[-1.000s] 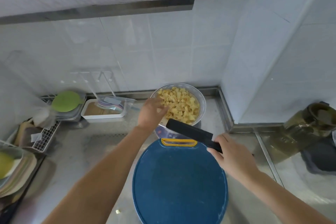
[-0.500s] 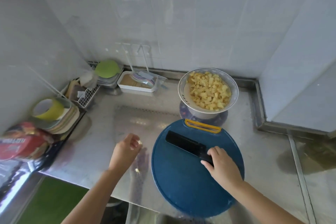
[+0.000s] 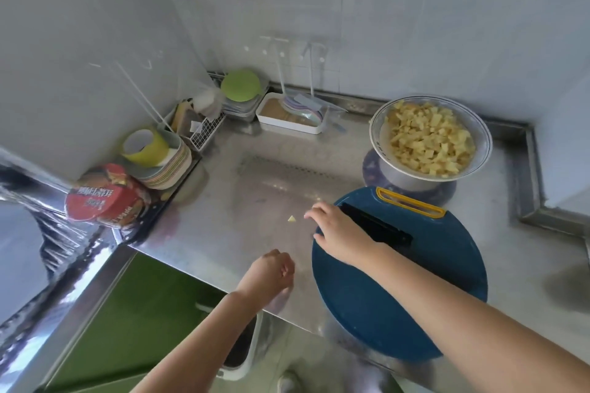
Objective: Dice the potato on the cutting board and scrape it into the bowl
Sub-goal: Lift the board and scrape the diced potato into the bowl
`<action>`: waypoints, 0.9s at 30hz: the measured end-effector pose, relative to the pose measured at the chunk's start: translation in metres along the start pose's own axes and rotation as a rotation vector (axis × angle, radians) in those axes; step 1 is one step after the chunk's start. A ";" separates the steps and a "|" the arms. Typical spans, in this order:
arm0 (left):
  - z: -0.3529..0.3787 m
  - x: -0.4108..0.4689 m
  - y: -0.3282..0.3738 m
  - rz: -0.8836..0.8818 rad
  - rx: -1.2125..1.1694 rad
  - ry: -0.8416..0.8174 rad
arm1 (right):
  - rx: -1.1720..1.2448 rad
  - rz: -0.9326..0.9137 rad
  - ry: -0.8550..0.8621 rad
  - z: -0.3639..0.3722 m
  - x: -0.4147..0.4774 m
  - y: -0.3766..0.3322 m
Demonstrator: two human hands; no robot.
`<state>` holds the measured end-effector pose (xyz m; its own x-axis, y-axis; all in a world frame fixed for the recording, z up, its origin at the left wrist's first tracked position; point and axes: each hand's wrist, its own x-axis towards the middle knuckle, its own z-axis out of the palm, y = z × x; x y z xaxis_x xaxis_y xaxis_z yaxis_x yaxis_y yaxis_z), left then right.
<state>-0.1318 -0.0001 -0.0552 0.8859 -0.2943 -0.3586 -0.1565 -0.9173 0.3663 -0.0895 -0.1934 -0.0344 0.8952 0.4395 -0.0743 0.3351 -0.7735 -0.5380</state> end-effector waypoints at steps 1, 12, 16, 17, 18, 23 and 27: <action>0.000 -0.001 -0.001 -0.003 0.002 -0.004 | 0.011 0.002 -0.034 0.005 0.014 -0.008; -0.031 -0.021 -0.008 -0.645 -1.264 0.112 | -0.159 0.212 -0.185 0.047 0.061 -0.030; -0.040 -0.030 -0.012 -0.728 -1.882 0.077 | -0.152 0.355 -0.226 0.052 0.051 -0.039; -0.039 -0.031 -0.013 -0.742 -1.945 0.077 | -0.136 0.385 -0.228 0.052 0.049 -0.041; -0.038 -0.033 -0.014 -0.757 -1.970 0.069 | -0.106 0.415 -0.215 0.053 0.045 -0.042; -0.039 -0.039 -0.016 -0.759 -1.900 -0.016 | 0.002 0.463 -0.177 0.050 0.037 -0.045; -0.040 -0.043 -0.020 -0.703 -1.838 -0.020 | 0.130 0.361 -0.109 0.039 0.022 -0.057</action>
<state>-0.1491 0.0419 -0.0132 0.5721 -0.0784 -0.8164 0.7380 0.4835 0.4707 -0.1004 -0.1217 -0.0384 0.9099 0.2007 -0.3630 -0.0419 -0.8262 -0.5619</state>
